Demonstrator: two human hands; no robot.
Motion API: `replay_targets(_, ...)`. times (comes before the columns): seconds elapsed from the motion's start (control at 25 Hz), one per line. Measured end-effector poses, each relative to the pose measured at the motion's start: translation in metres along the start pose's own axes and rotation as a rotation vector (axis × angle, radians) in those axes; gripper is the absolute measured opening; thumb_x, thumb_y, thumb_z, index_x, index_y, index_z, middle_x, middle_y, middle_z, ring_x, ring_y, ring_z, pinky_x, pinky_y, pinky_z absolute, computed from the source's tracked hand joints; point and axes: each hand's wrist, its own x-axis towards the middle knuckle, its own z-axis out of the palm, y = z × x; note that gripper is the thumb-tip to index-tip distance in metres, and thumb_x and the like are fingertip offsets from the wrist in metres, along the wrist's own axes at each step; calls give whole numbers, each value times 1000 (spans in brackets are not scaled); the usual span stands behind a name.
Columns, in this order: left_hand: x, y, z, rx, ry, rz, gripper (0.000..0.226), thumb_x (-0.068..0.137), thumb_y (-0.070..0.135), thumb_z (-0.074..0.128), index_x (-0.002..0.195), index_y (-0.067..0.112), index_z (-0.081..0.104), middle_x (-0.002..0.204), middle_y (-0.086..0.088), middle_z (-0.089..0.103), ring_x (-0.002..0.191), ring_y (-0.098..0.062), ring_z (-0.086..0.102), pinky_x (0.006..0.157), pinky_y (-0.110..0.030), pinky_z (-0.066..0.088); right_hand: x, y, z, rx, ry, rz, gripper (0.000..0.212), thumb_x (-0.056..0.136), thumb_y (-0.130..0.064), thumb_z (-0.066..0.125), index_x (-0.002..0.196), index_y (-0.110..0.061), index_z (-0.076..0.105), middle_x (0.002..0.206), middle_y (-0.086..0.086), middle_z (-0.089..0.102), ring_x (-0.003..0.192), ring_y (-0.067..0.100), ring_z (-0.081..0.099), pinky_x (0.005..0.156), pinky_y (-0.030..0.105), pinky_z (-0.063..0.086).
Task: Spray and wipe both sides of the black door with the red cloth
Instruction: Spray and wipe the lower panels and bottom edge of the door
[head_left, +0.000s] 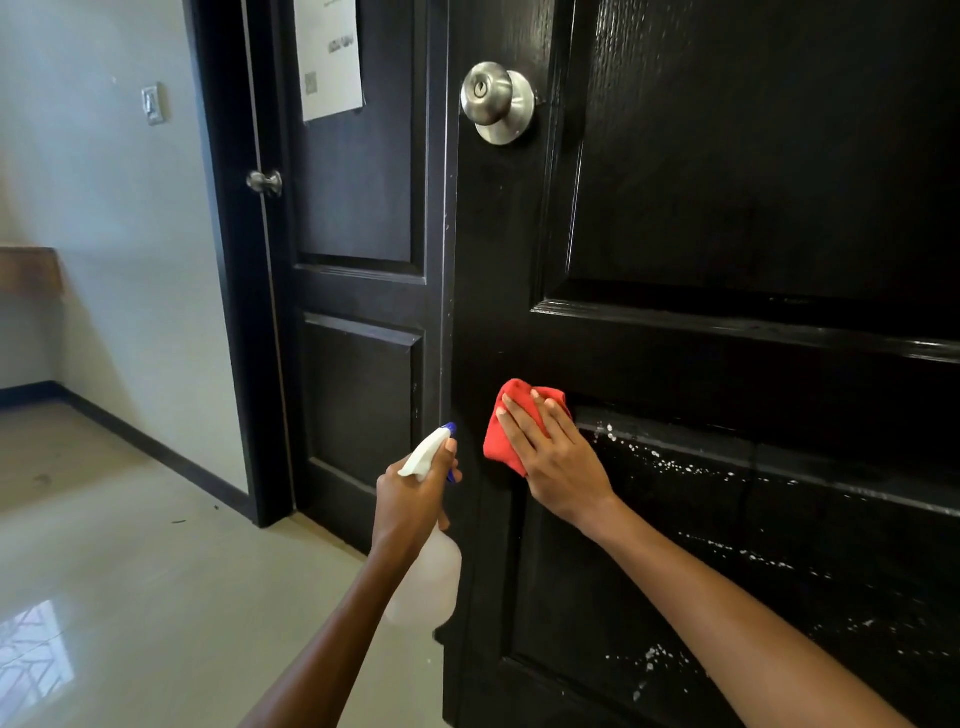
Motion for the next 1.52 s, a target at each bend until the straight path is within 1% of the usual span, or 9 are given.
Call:
replay_targets(0.24, 1, -7, 3, 24, 9, 2, 47, 93, 38, 64, 121, 1, 66, 86, -1, 70, 59, 1, 66, 45, -10, 49, -20, 3, 19, -60, -57, -202, 96, 87, -32, 75, 163, -10, 20, 169, 16, 18, 154, 42, 14, 126, 52, 9)
replay_targets(0.48, -1, -7, 4, 24, 13, 9, 45, 94, 37, 64, 122, 3, 65, 86, 2, 70, 55, 2, 65, 46, -9, 50, 26, 21, -6, -61, 37, -86, 94, 91, -35, 70, 163, -9, 16, 170, 17, 13, 155, 46, 9, 127, 54, 9)
replay_targets(0.64, -1, -12, -3, 45, 35, -10, 48, 94, 39, 64, 122, 1, 65, 83, 1, 69, 52, -1, 65, 45, -12, 50, -8, 9, 16, -5, -33, -170, 95, 92, -45, 67, 164, -10, 15, 170, 16, 11, 155, 46, 9, 127, 56, 12)
replay_targets(0.8, -5, -19, -11, 63, 47, -15, 47, 94, 38, 64, 121, 0, 66, 81, 5, 68, 57, -3, 66, 47, -9, 49, -54, -22, 50, -36, -156, -243, 92, 98, -71, 41, 164, -13, 13, 171, 13, 9, 157, 42, 1, 128, 54, 3)
replay_targets(0.88, -9, -19, -17, 78, 51, -17, 44, 95, 37, 64, 120, 1, 66, 80, 7, 67, 55, -1, 65, 47, -9, 49, -55, -27, 53, -48, -163, -210, 86, 102, -71, 27, 164, -13, 12, 172, 12, 5, 158, 38, -2, 127, 52, 1)
replay_targets(0.96, -10, -22, -22, 72, 64, -31, 49, 95, 39, 63, 125, 0, 63, 81, 8, 66, 60, -6, 65, 48, -9, 49, -52, -28, 49, -73, -180, -200, 83, 104, -68, 23, 164, -13, 10, 172, 12, 0, 158, 35, -4, 126, 53, 4)
replay_targets(1.2, -10, -36, -27, 81, 76, -62, 55, 95, 39, 63, 129, -3, 60, 80, 8, 62, 68, -7, 62, 49, -8, 48, -52, -27, 55, -47, -150, -255, 76, 104, -61, 33, 165, -23, 8, 172, 12, -1, 157, 40, -1, 125, 59, 5)
replay_targets(1.36, -3, -36, -21, 84, 81, -63, 47, 95, 38, 63, 124, 1, 63, 79, 9, 61, 63, -5, 62, 50, -8, 48, -12, -24, 55, -47, -84, -297, 73, 102, -58, 46, 163, -24, 23, 171, 11, 12, 157, 42, 5, 124, 63, 10)
replay_targets(1.52, 7, -37, -19, 73, 95, -62, 46, 95, 36, 64, 125, 1, 62, 81, 7, 63, 57, 10, 62, 46, -7, 47, 89, -15, 18, -11, 105, -121, 65, 100, -53, 48, 157, -21, 38, 168, 11, 25, 155, 44, 16, 124, 64, 8)
